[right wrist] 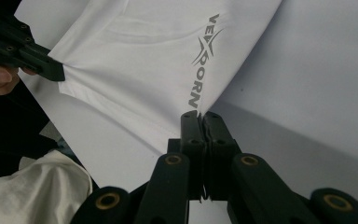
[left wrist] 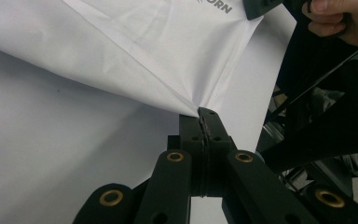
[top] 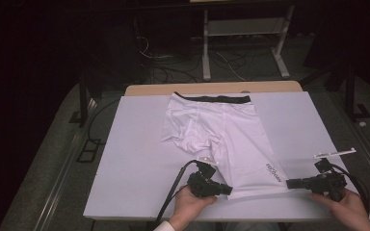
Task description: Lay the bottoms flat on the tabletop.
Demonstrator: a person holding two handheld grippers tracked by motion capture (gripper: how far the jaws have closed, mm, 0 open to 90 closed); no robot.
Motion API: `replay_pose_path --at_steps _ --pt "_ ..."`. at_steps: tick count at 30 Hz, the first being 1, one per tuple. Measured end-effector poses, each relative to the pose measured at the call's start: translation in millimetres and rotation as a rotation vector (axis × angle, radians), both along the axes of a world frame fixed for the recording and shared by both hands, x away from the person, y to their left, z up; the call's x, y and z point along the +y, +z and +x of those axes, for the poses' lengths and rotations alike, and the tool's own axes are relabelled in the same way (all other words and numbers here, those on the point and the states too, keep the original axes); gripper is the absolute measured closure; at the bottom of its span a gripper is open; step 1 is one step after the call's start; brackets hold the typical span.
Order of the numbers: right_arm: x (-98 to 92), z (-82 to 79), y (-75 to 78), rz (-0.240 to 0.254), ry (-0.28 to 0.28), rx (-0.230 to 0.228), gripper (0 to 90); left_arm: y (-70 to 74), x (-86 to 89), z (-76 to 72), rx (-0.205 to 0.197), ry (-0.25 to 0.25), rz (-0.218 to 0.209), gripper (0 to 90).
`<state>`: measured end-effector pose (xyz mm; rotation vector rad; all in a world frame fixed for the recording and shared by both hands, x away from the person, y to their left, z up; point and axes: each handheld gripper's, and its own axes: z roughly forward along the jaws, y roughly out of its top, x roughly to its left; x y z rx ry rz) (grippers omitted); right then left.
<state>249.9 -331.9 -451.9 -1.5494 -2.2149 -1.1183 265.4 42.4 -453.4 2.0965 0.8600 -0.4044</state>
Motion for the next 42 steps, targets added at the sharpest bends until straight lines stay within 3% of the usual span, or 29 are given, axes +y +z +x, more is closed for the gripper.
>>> replay_pose_path --at_steps 9,16,22,26,29,36,42 --pt "0.1 -2.8 -0.2 -0.002 0.007 0.025 86.5 -3.3 4.3 -3.0 0.051 0.003 -0.046 88.9" --pt "-2.3 -8.9 -2.6 -0.009 0.012 0.032 86.4 -7.0 1.7 -7.5 0.069 -0.017 -0.044 88.9" --pt "-0.1 -9.6 -3.0 -0.025 0.022 0.037 83.3 -10.4 3.0 -6.7 0.093 -0.036 -0.015 88.0" --pt "1.4 -10.8 -0.3 -0.061 0.030 0.012 75.9 -6.8 9.9 -5.5 0.079 -0.033 -0.003 76.0" --pt "4.0 -12.8 3.4 -0.103 0.024 -0.031 67.7 -2.1 15.8 -6.0 0.048 -0.025 0.016 64.7" --pt "12.8 -14.3 16.2 -0.113 0.028 -0.111 47.5 10.4 31.5 -5.2 -0.014 -0.004 0.020 42.9" --pt "20.5 -9.6 28.8 -0.102 0.033 -0.170 30.9 26.0 44.5 -0.2 -0.069 -0.031 -0.032 30.1"
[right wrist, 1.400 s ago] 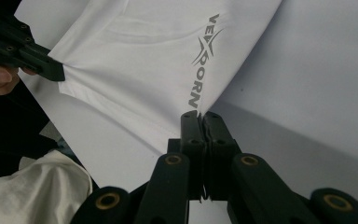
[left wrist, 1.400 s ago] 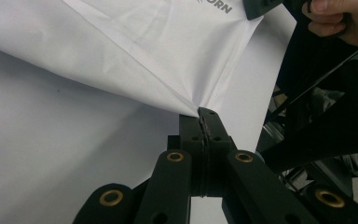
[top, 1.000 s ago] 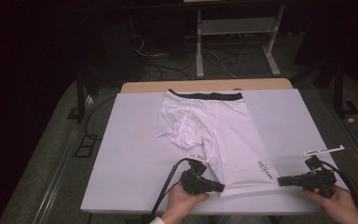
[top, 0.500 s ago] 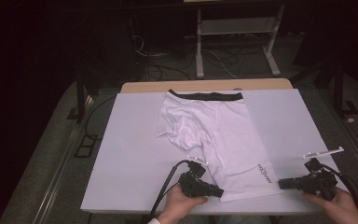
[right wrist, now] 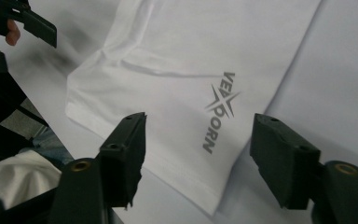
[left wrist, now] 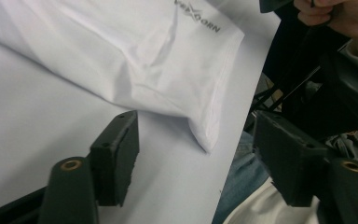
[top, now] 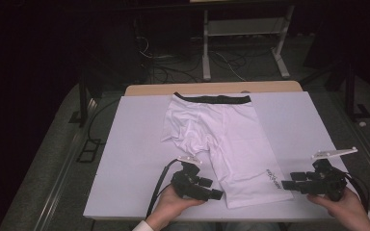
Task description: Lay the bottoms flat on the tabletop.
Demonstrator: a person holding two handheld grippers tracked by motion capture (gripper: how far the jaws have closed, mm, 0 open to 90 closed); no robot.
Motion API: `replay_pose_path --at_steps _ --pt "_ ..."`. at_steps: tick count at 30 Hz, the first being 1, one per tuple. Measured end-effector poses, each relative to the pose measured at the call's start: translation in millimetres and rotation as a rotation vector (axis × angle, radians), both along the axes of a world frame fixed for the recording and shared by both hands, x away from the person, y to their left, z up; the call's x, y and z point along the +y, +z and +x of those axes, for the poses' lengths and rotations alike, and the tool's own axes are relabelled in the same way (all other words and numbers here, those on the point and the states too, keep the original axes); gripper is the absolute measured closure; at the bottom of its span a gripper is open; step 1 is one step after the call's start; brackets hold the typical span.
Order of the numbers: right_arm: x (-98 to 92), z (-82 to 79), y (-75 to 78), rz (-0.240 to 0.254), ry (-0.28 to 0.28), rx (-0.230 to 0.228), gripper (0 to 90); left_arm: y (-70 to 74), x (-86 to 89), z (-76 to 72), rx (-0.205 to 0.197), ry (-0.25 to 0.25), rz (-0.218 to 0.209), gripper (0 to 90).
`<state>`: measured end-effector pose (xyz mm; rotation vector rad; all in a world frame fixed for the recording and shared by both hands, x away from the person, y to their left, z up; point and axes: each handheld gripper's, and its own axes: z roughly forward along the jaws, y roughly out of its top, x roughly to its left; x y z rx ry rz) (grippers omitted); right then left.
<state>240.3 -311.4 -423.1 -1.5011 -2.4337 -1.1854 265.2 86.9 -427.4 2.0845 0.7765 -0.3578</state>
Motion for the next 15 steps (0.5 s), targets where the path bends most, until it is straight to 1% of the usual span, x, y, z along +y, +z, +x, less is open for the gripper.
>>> replay_pose_path --at_steps 4,6,7,9,10,13,15 --pt "6.2 6.2 6.8 -0.020 0.010 -0.012 20.2 11.5 9.3 4.7 -0.039 0.009 0.003 23.1" --pt "10.2 9.3 11.2 -0.032 0.020 -0.024 16.2 15.8 13.5 7.0 -0.050 0.015 0.001 19.2" --pt "12.4 10.9 13.9 -0.037 0.022 -0.028 13.4 18.2 16.0 8.5 -0.057 0.010 -0.003 17.9" --pt "16.6 14.4 19.9 -0.039 0.027 -0.038 12.1 23.2 20.5 10.2 -0.075 0.008 -0.009 16.6" --pt "18.7 16.4 23.0 -0.038 0.031 -0.045 9.5 25.6 22.5 10.8 -0.086 0.007 -0.013 15.4" --pt "26.6 22.0 32.8 -0.043 0.036 -0.060 5.2 32.2 28.8 12.8 -0.110 0.003 -0.009 13.4" --pt "32.8 26.4 38.1 -0.054 0.043 -0.068 1.1 35.1 33.1 14.6 -0.116 0.010 -0.008 11.8"
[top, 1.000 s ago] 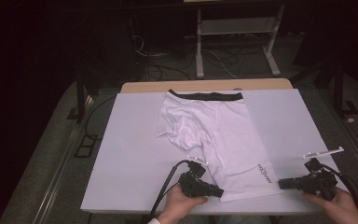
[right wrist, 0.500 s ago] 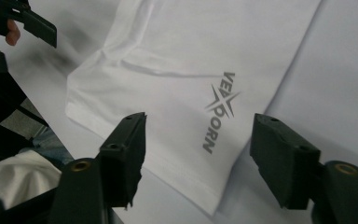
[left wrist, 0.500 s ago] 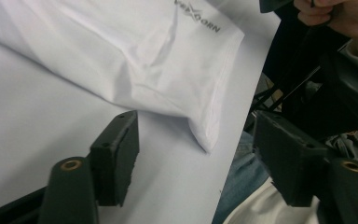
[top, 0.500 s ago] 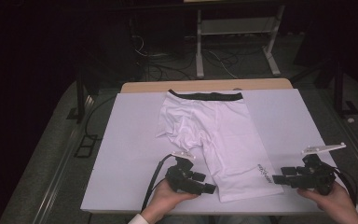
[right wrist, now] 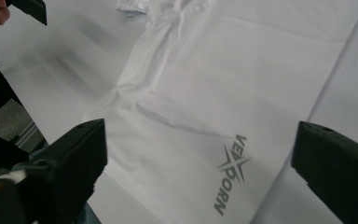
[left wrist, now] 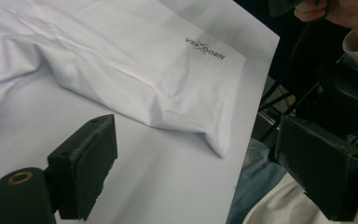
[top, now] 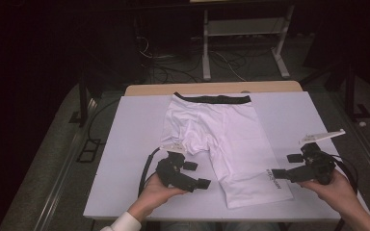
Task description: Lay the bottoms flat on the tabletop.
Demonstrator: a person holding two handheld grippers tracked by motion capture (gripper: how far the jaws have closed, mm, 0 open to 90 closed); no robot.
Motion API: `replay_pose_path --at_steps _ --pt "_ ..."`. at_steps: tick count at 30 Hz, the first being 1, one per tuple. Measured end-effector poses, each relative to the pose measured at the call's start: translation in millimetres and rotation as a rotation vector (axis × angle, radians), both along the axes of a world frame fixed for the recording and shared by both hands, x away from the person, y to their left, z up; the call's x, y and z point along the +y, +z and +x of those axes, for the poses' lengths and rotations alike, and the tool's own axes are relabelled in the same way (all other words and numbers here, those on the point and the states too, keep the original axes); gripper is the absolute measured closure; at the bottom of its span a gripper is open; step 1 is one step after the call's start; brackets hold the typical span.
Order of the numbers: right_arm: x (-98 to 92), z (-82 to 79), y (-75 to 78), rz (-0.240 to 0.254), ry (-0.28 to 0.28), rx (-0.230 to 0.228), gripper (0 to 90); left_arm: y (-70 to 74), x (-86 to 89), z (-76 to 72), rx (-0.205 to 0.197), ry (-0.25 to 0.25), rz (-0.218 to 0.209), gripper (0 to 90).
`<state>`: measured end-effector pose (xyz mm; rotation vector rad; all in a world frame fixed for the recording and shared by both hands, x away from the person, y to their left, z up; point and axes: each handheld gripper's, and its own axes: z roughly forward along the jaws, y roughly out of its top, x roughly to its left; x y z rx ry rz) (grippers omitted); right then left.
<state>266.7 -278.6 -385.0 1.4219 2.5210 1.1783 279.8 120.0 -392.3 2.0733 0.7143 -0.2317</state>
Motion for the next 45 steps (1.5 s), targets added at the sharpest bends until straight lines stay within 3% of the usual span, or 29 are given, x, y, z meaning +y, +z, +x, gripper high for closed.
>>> replay_pose_path --at_steps 8,12,30,45 --pt "25.3 16.1 16.7 0.002 0.011 -0.022 0.0 4.5 18.1 13.8 -0.011 0.029 0.059 0.1" --pt "40.2 23.8 22.2 -0.030 0.039 -0.041 0.0 6.9 27.9 20.0 -0.015 0.061 0.056 0.0" --pt "96.7 52.2 32.6 -0.052 0.132 -0.071 0.0 30.2 66.3 43.2 -0.082 0.156 0.108 0.0" --pt "138.8 81.6 28.7 -0.011 0.154 -0.087 0.0 41.9 88.8 67.4 -0.118 0.238 0.123 0.0"
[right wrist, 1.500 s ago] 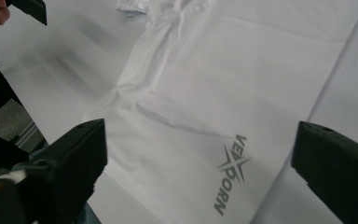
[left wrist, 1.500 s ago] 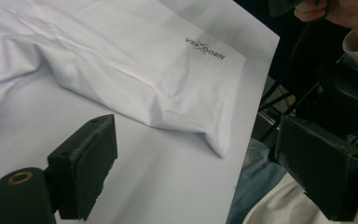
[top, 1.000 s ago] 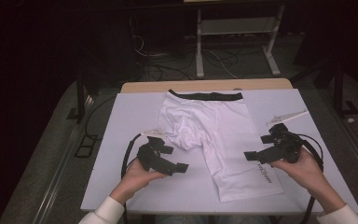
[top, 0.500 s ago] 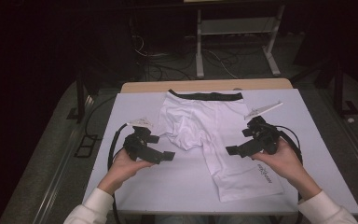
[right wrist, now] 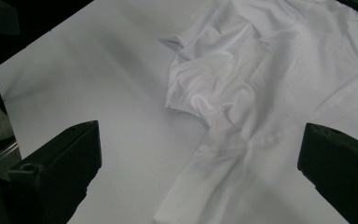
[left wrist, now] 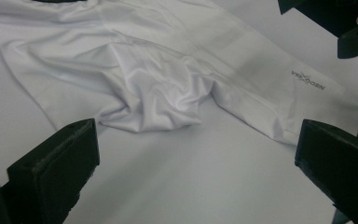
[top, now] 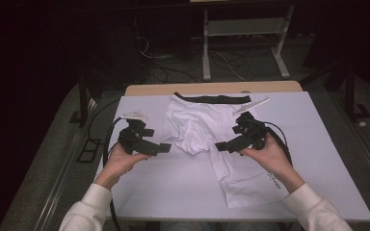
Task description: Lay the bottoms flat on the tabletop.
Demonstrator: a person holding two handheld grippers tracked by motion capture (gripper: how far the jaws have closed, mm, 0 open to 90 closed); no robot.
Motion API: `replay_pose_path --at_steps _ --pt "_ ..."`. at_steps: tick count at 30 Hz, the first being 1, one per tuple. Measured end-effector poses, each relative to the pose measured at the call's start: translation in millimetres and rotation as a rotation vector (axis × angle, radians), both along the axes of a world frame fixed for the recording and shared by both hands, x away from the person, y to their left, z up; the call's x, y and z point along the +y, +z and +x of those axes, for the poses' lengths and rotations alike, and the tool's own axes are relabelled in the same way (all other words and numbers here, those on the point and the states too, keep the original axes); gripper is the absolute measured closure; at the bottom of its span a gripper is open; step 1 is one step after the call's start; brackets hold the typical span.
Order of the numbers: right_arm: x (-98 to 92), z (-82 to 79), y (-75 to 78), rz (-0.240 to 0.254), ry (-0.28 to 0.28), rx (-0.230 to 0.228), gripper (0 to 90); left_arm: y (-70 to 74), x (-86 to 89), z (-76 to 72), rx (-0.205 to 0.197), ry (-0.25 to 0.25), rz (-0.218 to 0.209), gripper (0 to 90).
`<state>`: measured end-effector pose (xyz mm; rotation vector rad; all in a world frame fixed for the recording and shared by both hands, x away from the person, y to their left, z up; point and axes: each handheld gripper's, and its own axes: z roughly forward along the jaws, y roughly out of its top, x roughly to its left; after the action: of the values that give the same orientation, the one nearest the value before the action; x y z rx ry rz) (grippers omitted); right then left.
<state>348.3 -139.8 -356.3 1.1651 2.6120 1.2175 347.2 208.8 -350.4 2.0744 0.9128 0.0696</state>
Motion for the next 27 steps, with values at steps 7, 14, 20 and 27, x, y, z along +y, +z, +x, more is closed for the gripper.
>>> replay_pose_path --at_steps 7,14,20,27 --pt "22.3 7.9 -7.5 0.004 0.024 -0.020 0.0 -6.7 9.1 15.6 -0.006 0.060 -0.011 0.0" --pt "41.5 15.0 -18.6 0.008 0.048 -0.013 0.0 -16.8 15.2 29.6 -0.005 0.105 -0.032 0.0" --pt "53.3 19.4 -28.9 0.030 0.059 -0.004 0.0 -25.5 17.2 37.6 -0.017 0.127 -0.056 0.0" --pt "66.4 25.9 -47.2 0.047 0.062 0.020 0.0 -45.0 18.3 46.6 0.014 0.149 -0.060 0.0"
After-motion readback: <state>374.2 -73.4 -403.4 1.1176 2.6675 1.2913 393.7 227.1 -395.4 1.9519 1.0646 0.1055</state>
